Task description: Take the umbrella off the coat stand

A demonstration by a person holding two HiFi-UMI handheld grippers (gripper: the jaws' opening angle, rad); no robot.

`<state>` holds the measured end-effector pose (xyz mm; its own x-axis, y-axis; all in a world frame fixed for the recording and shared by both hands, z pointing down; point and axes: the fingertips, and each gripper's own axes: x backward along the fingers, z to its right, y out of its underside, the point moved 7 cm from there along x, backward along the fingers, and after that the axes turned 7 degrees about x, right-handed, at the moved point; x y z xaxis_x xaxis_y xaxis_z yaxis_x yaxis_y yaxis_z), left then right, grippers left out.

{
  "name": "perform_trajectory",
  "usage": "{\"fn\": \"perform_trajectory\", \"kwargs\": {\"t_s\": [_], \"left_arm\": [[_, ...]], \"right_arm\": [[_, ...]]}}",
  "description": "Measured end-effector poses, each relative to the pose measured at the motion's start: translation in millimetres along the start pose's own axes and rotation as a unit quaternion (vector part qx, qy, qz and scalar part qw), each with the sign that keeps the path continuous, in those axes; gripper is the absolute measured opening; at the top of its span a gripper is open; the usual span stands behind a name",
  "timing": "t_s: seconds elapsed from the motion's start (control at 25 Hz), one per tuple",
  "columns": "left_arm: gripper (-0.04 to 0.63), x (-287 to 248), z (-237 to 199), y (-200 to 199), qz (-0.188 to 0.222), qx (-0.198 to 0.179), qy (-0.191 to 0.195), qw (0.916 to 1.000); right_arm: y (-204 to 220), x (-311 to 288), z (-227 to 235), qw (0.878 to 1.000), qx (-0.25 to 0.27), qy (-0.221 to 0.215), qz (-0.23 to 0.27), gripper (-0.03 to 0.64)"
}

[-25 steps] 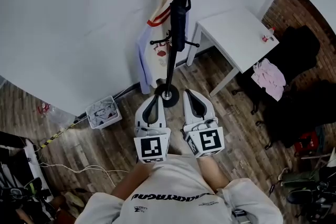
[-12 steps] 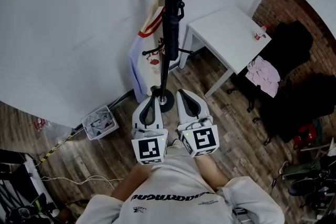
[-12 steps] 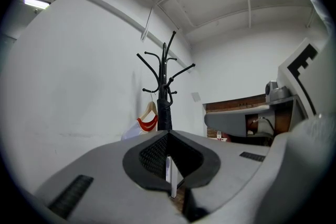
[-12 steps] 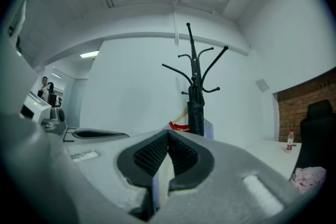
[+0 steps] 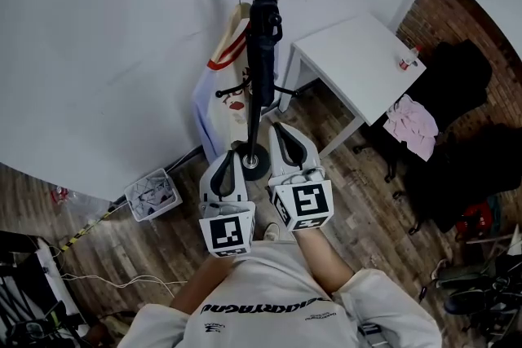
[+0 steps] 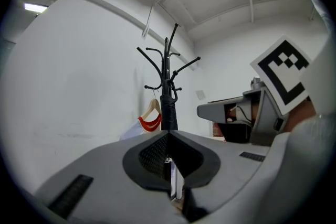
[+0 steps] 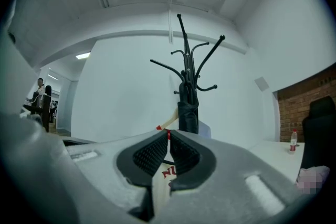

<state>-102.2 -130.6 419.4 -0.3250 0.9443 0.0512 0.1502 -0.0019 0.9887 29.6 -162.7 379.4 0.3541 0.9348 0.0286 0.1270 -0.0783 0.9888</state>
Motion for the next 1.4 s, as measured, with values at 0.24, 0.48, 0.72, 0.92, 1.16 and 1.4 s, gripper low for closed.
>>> {"fn": "perform_trajectory", "kwargs": {"t_s": [0.24,0.48,0.72,0.92,1.16,1.4], "left_arm": [[-0.003,-16,-1,8,-0.004,-0.003,-0.013,0.9999],[-0.003,-26,2,13,-0.006,-0.008,-0.017,0.9998],[-0.003,-33,3,15,-0.008,-0.012,-0.022,0.9996],[-0.003,-41,0,17,-0.009,-0.014,-0.028,0.9995],[-0.003,-45,1,15,-0.007,-0.017,-0.03,0.9994],[-0.003,-46,5,14,-0.003,-0.018,-0.03,0.9994]], "right_arm": [[11,-35,18,1.0,-0.005,-0.003,-0.004,0.077],[18,-60,28,1.0,-0.023,-0.013,0.001,0.202],[29,-89,40,1.0,-0.015,-0.004,-0.015,0.254],[35,-116,48,0.999,-0.002,-0.003,-0.032,0.278],[41,-137,54,0.999,0.008,-0.003,-0.046,0.305],[48,-154,58,0.999,0.031,0.003,-0.037,0.329]]}}
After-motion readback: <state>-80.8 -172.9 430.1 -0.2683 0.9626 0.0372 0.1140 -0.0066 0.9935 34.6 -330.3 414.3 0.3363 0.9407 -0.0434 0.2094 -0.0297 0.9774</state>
